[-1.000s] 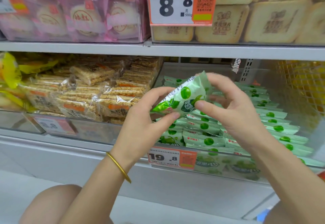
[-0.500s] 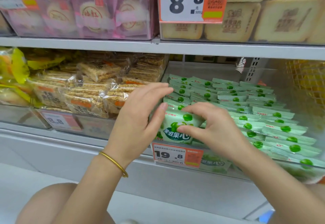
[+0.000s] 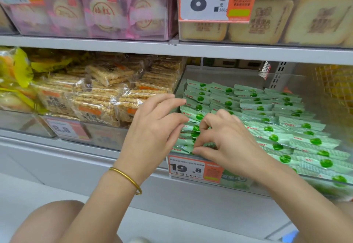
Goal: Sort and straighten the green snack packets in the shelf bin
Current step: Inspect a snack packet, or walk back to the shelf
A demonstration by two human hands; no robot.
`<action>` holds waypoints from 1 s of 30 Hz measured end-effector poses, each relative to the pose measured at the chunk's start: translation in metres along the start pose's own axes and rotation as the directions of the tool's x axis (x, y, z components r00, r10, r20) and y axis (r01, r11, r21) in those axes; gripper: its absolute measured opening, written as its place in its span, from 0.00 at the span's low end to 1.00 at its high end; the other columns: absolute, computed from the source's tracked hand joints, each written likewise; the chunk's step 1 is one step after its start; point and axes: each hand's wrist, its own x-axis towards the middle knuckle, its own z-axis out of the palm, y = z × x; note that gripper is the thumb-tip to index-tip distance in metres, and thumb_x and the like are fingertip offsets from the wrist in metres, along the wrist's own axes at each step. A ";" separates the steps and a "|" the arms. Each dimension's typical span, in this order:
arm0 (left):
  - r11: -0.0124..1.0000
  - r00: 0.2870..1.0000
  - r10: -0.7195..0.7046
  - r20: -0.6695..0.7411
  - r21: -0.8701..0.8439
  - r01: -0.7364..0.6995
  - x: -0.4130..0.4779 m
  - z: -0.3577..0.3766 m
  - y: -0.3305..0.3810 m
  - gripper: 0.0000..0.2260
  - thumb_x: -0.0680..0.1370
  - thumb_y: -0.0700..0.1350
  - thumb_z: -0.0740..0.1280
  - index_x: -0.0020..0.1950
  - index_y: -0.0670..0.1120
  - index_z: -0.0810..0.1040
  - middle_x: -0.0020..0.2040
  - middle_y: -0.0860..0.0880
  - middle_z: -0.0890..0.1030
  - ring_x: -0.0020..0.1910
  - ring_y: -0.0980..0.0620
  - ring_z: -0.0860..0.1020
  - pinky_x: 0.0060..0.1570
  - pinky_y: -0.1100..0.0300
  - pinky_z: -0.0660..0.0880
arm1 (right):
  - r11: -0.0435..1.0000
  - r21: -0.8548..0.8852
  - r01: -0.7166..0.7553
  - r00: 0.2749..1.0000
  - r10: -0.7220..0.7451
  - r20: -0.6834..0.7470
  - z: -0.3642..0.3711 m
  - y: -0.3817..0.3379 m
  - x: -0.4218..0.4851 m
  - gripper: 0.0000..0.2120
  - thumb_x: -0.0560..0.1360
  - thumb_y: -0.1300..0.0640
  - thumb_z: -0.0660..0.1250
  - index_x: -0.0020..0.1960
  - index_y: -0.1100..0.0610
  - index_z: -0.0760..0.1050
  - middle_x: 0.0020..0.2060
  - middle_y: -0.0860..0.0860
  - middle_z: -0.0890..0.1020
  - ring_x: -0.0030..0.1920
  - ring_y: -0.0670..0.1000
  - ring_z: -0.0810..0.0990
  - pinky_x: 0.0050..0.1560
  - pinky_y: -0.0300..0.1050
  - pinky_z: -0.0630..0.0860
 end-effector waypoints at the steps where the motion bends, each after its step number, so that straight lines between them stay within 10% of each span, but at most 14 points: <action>1: 1.000 1.000 0.017 0.014 0.013 -0.017 0.000 0.001 0.000 0.06 0.75 0.42 0.65 0.47 0.44 0.82 0.58 0.47 0.80 0.62 0.46 0.73 0.62 0.47 0.69 | 0.998 0.051 -0.023 1.000 0.024 -0.010 -0.003 0.001 0.001 0.14 0.70 0.39 0.62 0.37 0.45 0.82 0.37 0.43 0.71 0.42 0.48 0.65 0.43 0.48 0.65; 4: 0.993 0.996 0.067 0.060 0.093 -0.072 -0.001 0.007 0.000 0.06 0.75 0.43 0.65 0.47 0.46 0.82 0.57 0.49 0.81 0.62 0.48 0.74 0.68 0.43 0.63 | 0.965 0.216 -0.147 0.980 0.171 -0.101 -0.013 0.009 0.006 0.07 0.72 0.46 0.69 0.41 0.48 0.83 0.38 0.42 0.72 0.46 0.49 0.68 0.49 0.51 0.69; 14: 0.987 0.974 -0.035 0.223 0.161 -0.001 -0.005 0.014 0.000 0.16 0.74 0.54 0.59 0.50 0.48 0.82 0.65 0.49 0.75 0.73 0.48 0.62 0.71 0.38 0.51 | 0.986 -0.072 -0.150 0.987 0.154 0.045 -0.006 0.002 0.016 0.08 0.75 0.45 0.66 0.49 0.46 0.82 0.41 0.44 0.71 0.47 0.48 0.61 0.46 0.43 0.60; 20: 0.994 0.974 -0.077 0.212 0.091 0.059 -0.004 0.011 0.001 0.26 0.73 0.53 0.64 0.70 0.47 0.68 0.68 0.50 0.72 0.74 0.50 0.59 0.72 0.42 0.51 | 0.965 0.200 -0.168 0.978 0.189 -0.090 -0.002 0.006 0.015 0.04 0.73 0.51 0.70 0.42 0.49 0.82 0.37 0.43 0.74 0.46 0.49 0.69 0.47 0.47 0.69; 26: 0.994 0.981 -0.113 0.158 0.007 0.113 0.001 0.006 0.005 0.34 0.73 0.53 0.66 0.75 0.49 0.56 0.74 0.49 0.64 0.75 0.52 0.56 0.74 0.47 0.48 | 0.722 0.665 -0.189 0.916 0.374 -0.146 -0.021 0.001 0.017 0.06 0.74 0.58 0.69 0.39 0.53 0.78 0.33 0.40 0.78 0.36 0.36 0.75 0.39 0.27 0.68; 30: 0.932 0.978 -0.181 0.101 -0.300 0.203 0.010 -0.004 0.014 0.35 0.73 0.52 0.68 0.75 0.56 0.54 0.75 0.49 0.60 0.75 0.56 0.55 0.73 0.62 0.53 | 0.639 0.763 -0.103 0.881 0.414 -0.227 -0.028 0.003 0.015 0.07 0.74 0.58 0.68 0.38 0.50 0.78 0.33 0.41 0.80 0.36 0.41 0.75 0.40 0.39 0.74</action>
